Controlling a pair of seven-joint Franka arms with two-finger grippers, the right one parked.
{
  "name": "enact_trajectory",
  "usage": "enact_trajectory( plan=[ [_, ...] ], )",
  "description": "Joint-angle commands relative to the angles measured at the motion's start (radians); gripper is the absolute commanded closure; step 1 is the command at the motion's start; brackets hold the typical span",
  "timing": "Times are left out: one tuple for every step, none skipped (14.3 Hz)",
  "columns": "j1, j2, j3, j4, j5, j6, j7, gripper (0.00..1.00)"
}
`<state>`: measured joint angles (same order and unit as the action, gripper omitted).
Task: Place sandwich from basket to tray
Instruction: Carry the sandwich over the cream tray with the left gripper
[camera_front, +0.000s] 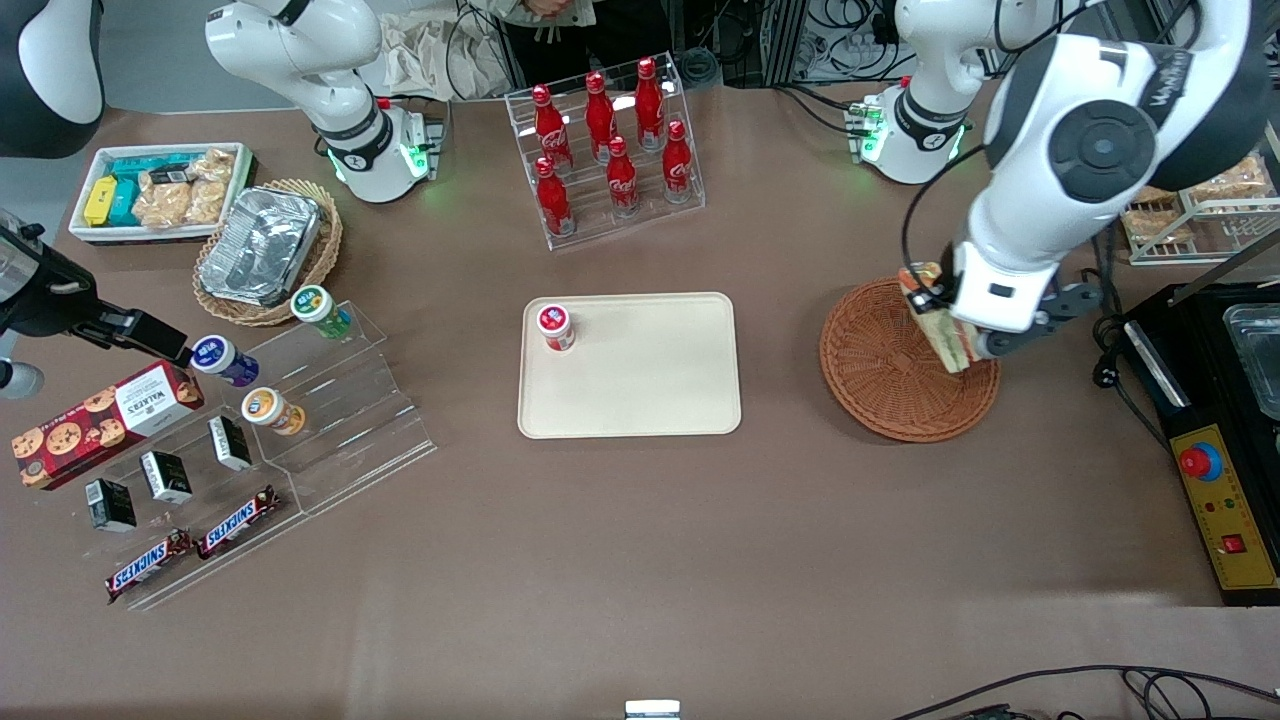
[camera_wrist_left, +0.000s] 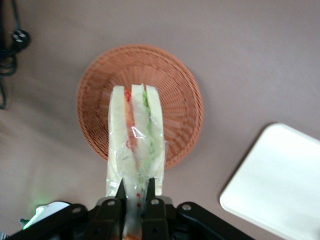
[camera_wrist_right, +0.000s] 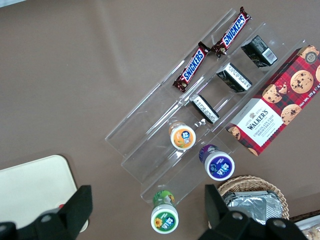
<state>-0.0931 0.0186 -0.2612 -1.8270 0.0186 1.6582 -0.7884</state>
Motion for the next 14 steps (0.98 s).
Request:
enact_trajectory(
  plan=[
    [-0.010,0.038,-0.032,0.025,-0.058,0.008,0.011,1.00],
    [-0.039,0.037,-0.042,0.023,-0.052,0.040,0.008,1.00],
    [-0.068,0.038,-0.042,0.023,-0.049,0.064,0.012,1.00],
    [-0.085,0.049,-0.044,0.023,-0.055,0.086,0.008,1.00],
    [-0.095,0.073,-0.046,0.023,-0.058,0.113,0.005,1.00],
    [-0.112,0.101,-0.052,0.023,-0.060,0.153,0.008,1.00],
    [-0.132,0.122,-0.052,0.020,-0.057,0.217,0.008,1.00],
    [-0.160,0.148,-0.052,0.014,-0.057,0.279,0.009,1.00],
    [-0.178,0.176,-0.052,0.015,-0.054,0.311,0.005,1.00],
    [-0.203,0.200,-0.052,0.017,-0.055,0.340,0.005,1.00],
    [-0.214,0.223,-0.052,0.018,-0.057,0.371,0.006,1.00],
    [-0.224,0.240,-0.052,0.018,-0.055,0.406,0.006,1.00],
    [-0.246,0.250,-0.052,0.015,-0.049,0.445,0.008,1.00],
    [-0.266,0.267,-0.052,0.014,-0.045,0.471,0.006,1.00]
  ],
)
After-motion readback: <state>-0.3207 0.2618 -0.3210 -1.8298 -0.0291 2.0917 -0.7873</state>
